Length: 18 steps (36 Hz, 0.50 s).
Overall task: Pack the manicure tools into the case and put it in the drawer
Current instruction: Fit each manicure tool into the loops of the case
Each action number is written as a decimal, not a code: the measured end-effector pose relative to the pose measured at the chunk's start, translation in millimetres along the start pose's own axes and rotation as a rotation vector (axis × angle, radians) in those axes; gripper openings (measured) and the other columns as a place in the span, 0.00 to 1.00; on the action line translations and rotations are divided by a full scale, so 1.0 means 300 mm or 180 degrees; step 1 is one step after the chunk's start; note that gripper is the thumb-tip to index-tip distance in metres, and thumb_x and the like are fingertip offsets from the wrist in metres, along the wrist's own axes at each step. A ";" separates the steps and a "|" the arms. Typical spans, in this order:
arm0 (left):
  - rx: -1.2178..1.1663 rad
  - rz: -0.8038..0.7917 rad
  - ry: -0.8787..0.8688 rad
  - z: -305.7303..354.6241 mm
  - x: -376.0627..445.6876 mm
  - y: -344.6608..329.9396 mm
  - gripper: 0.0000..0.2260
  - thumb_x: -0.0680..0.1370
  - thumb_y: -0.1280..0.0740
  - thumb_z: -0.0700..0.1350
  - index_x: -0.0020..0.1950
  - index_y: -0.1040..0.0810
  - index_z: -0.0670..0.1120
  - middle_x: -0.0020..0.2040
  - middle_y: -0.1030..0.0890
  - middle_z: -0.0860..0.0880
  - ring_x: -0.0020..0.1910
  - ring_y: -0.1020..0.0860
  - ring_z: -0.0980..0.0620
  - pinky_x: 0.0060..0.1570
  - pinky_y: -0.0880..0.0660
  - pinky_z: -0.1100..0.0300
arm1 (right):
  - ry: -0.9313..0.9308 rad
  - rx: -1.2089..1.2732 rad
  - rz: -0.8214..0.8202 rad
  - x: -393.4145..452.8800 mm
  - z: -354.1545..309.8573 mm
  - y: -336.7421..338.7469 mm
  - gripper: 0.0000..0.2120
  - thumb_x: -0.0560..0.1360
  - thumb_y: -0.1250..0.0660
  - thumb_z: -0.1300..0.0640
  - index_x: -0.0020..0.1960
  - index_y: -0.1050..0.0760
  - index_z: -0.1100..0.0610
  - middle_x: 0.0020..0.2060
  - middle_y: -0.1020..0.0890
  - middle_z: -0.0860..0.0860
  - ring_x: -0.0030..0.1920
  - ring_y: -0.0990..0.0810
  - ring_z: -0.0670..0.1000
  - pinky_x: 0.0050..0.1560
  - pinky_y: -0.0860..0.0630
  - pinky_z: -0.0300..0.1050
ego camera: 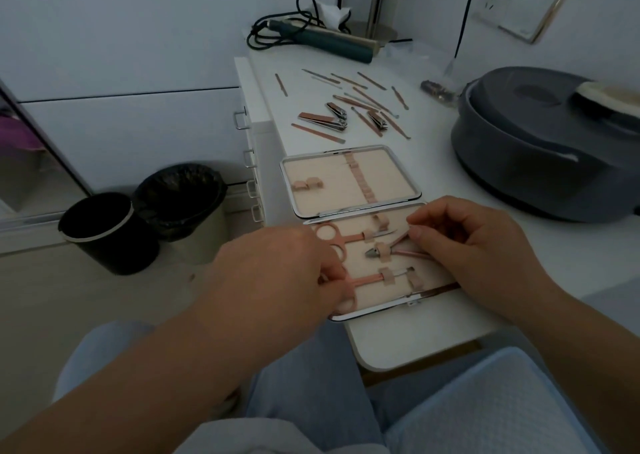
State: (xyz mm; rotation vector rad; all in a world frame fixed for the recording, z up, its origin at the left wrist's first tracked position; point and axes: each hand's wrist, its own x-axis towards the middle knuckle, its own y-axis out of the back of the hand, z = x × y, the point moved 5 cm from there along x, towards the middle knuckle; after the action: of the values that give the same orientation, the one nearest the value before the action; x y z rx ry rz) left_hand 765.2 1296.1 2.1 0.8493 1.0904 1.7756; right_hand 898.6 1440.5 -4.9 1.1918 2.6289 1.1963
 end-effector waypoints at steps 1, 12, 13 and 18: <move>-0.0021 -0.0016 0.0003 0.005 0.003 -0.006 0.07 0.66 0.35 0.62 0.41 0.22 0.64 0.37 0.23 0.61 0.37 0.27 0.61 0.37 0.27 0.63 | -0.0003 0.0007 -0.0008 -0.001 -0.001 0.000 0.08 0.70 0.31 0.55 0.39 0.23 0.42 0.32 0.22 0.35 0.31 0.26 0.36 0.32 0.34 0.22; -0.0517 0.0002 -0.0102 -0.016 0.022 -0.033 0.08 0.66 0.34 0.60 0.42 0.21 0.62 0.41 0.25 0.60 0.42 0.28 0.63 0.43 0.27 0.61 | -0.0034 -0.0017 -0.0016 0.001 -0.005 -0.002 0.08 0.70 0.31 0.55 0.38 0.23 0.42 0.33 0.21 0.38 0.31 0.26 0.38 0.31 0.33 0.23; -0.0598 0.0021 -0.0109 -0.020 0.022 -0.037 0.09 0.66 0.34 0.60 0.43 0.20 0.62 0.41 0.25 0.60 0.43 0.29 0.63 0.43 0.27 0.61 | -0.0027 -0.0025 -0.0006 0.001 -0.006 -0.002 0.08 0.71 0.31 0.54 0.38 0.23 0.41 0.33 0.21 0.38 0.32 0.25 0.38 0.31 0.33 0.23; -0.0824 0.0139 -0.0162 -0.029 0.021 -0.049 0.10 0.65 0.35 0.60 0.43 0.20 0.61 0.40 0.26 0.60 0.43 0.29 0.64 0.43 0.28 0.63 | -0.0041 0.0010 0.0028 -0.001 -0.013 0.003 0.09 0.71 0.31 0.55 0.37 0.23 0.41 0.35 0.20 0.40 0.32 0.25 0.38 0.32 0.32 0.23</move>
State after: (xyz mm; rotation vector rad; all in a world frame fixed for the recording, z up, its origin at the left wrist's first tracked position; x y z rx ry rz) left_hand 760.0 1302.7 -14.0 0.7596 0.7930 1.8719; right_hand 898.2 1438.3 -1.6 1.2089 2.6202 1.1823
